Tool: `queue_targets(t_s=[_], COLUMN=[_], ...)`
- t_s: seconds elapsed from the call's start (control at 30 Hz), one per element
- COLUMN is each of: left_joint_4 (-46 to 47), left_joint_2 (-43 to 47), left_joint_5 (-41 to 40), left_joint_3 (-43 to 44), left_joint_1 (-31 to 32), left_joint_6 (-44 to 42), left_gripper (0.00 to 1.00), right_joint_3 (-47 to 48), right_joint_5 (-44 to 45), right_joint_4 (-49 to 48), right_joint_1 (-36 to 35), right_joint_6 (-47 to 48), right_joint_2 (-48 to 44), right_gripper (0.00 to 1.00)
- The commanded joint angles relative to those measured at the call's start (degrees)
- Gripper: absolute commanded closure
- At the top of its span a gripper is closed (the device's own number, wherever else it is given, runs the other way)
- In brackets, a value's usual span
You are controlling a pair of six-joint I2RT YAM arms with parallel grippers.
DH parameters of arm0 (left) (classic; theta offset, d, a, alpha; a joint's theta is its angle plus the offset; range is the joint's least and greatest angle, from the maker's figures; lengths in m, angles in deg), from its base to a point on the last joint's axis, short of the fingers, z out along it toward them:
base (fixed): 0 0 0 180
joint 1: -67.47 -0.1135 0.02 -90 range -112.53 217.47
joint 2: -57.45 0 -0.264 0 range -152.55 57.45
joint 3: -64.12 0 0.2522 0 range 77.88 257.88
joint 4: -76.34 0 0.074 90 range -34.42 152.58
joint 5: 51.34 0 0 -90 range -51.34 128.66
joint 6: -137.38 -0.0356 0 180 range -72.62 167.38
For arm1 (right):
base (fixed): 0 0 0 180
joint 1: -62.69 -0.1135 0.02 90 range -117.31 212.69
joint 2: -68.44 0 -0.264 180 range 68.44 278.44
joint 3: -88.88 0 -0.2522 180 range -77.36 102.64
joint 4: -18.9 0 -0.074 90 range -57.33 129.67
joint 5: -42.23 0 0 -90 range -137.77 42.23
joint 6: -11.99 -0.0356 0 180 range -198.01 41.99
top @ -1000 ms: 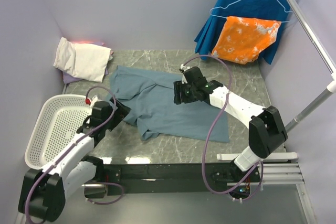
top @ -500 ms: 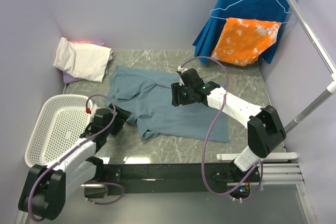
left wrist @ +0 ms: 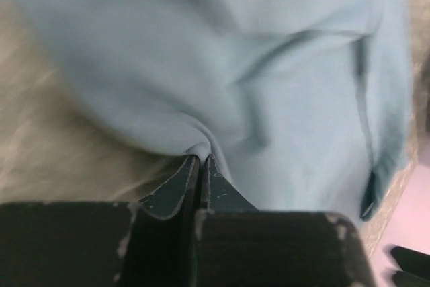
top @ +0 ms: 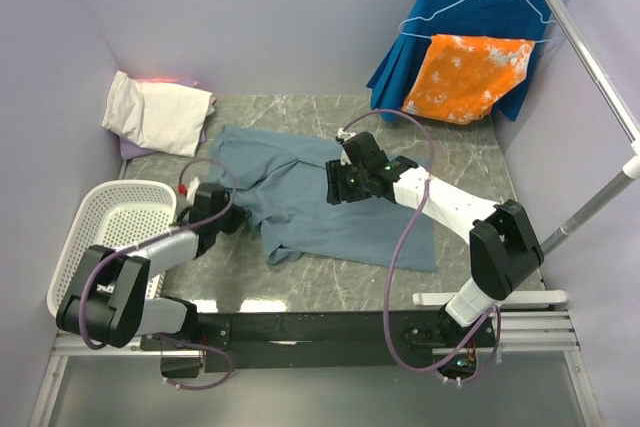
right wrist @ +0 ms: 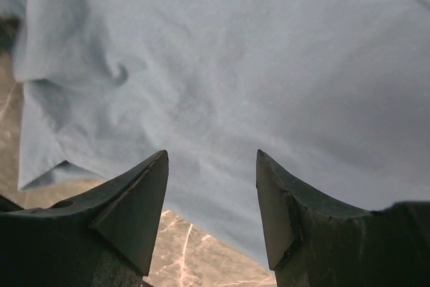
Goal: Fold and stack the t-shirts
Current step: Fold the flattened tshirt in 1/3 of the way
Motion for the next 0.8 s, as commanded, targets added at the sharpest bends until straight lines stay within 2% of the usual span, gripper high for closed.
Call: queue_targets(t_s=[0.0,0.07,0.2,0.27,0.3,0.43,0.5,0.57,0.63,0.67,0.7,0.77], left_joint_4=[-10.5,-16.3,-26.6,-27.5,-30.6,-34.3,-34.7,-34.9,-36.2,-37.1,-37.0,-37.1], left_joint_2=[0.5,-1.1,-6.7,-13.5,-16.6,-37.3,-43.7,-51.1,-57.6,-59.4,-60.9,-62.9], left_joint_5=[-2.6,-3.3,-2.0,1.2,2.3,11.0,15.7,17.6,18.7,19.7,20.9,21.4], left_joint_3=[15.2,21.0,37.0,41.9,48.3,64.0,73.4,78.8,86.8,89.3,92.6,94.1], left_joint_1=[0.2,0.2,0.1,0.2,0.2,0.3,0.6,1.3,2.3,2.5,2.6,2.6], left_joint_6=[-10.5,-16.2,-24.0,-28.7,-29.4,-32.8,-32.9,-32.3,-32.4,-32.5,-32.5,-31.8], left_gripper=[0.94,0.97,0.93,0.89,0.90,0.99,0.99,0.98,0.86,0.71,0.36,0.25], right_joint_3=[1.4,3.1,6.5,6.8,6.8,6.4,6.4,6.4,6.1,5.9,5.4,4.8], right_joint_5=[-2.1,0.0,0.8,0.6,0.6,1.9,3.6,4.8,4.8,4.8,4.8,4.6], right_joint_4=[-0.6,1.0,3.7,3.7,3.4,3.0,3.7,4.0,4.0,4.0,3.7,3.4], right_joint_1=[-0.4,-0.5,-0.3,-0.3,-0.4,-0.2,-0.2,0.0,0.8,1.3,1.8,2.0], right_joint_6=[0.6,0.1,-0.9,-1.2,-1.6,-1.7,-1.7,-1.7,-2.1,-2.3,-2.6,-2.9], right_joint_2=[5.9,10.4,16.3,17.8,17.9,17.9,17.6,17.7,18.0,18.5,18.6,18.6], right_gripper=[0.40,0.41,0.42,0.42,0.42,0.42,0.42,0.41,0.41,0.41,0.41,0.41])
